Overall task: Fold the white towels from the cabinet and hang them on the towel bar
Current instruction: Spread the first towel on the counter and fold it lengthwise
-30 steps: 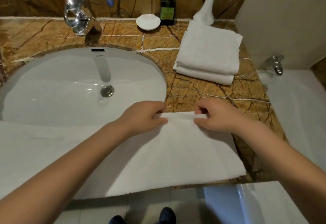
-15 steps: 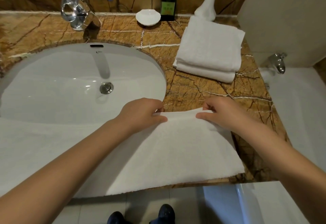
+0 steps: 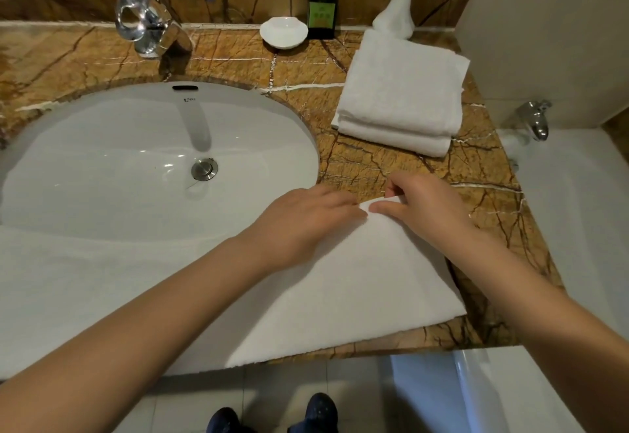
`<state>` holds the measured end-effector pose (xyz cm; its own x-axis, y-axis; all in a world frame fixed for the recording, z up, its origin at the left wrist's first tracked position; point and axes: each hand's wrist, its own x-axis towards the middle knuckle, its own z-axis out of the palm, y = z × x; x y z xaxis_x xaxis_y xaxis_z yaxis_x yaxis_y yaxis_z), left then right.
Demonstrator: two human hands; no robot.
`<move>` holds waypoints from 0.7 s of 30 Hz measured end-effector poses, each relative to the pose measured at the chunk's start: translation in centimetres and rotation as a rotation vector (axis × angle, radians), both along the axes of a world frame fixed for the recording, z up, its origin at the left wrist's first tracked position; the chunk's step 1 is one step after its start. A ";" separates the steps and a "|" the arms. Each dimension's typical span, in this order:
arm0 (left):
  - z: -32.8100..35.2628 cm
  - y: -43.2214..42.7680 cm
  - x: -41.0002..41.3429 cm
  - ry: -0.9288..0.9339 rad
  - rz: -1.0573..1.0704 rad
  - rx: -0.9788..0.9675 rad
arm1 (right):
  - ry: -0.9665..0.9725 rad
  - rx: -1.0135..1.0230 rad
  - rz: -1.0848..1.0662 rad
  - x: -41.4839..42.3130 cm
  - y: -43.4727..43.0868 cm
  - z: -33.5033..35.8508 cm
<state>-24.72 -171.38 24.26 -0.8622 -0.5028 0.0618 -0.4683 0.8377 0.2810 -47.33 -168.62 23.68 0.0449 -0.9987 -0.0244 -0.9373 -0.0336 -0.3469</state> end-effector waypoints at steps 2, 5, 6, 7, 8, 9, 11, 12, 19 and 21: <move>-0.3 0.0 -0.4 -0.052 -0.058 -0.044 | -0.058 -0.017 -0.040 0.0 -0.2 -0.2; -1.0 -0.2 -0.5 -0.078 -0.042 -0.062 | -0.180 -0.014 -0.120 -0.1 -0.4 -0.4; -1.2 -0.3 -0.5 -0.083 -0.027 -0.066 | -0.246 -0.017 -0.159 -0.2 -0.4 -0.5; -1.3 -0.4 -0.6 -0.090 -0.017 -0.075 | -0.310 -0.021 -0.194 -0.4 -0.4 -0.5; -1.4 -0.4 -0.7 -0.100 -0.015 -0.088 | -0.348 -0.020 -0.213 -0.6 -0.3 -0.4; -1.5 -0.2 -0.9 -0.110 -0.017 -0.105 | -0.349 -0.014 -0.206 -0.7 -0.2 -0.3; -1.6 0.1 -1.5 -0.109 -0.018 -0.144 | -0.234 -0.009 -0.127 -0.6 0.1 -0.2; -1.7 0.2 -1.7 -0.100 -0.016 -0.175 | -0.149 -0.014 -0.086 -0.5 0.2 -0.3; -1.9 0.4 -3.1 -0.086 -0.016 -0.241 | -0.450 0.096 -0.431 -1.5 1.5 -0.2; -1.7 0.2 -3.6 -0.112 -0.019 -0.252 | -0.530 0.232 -0.486 -2.3 2.4 0.2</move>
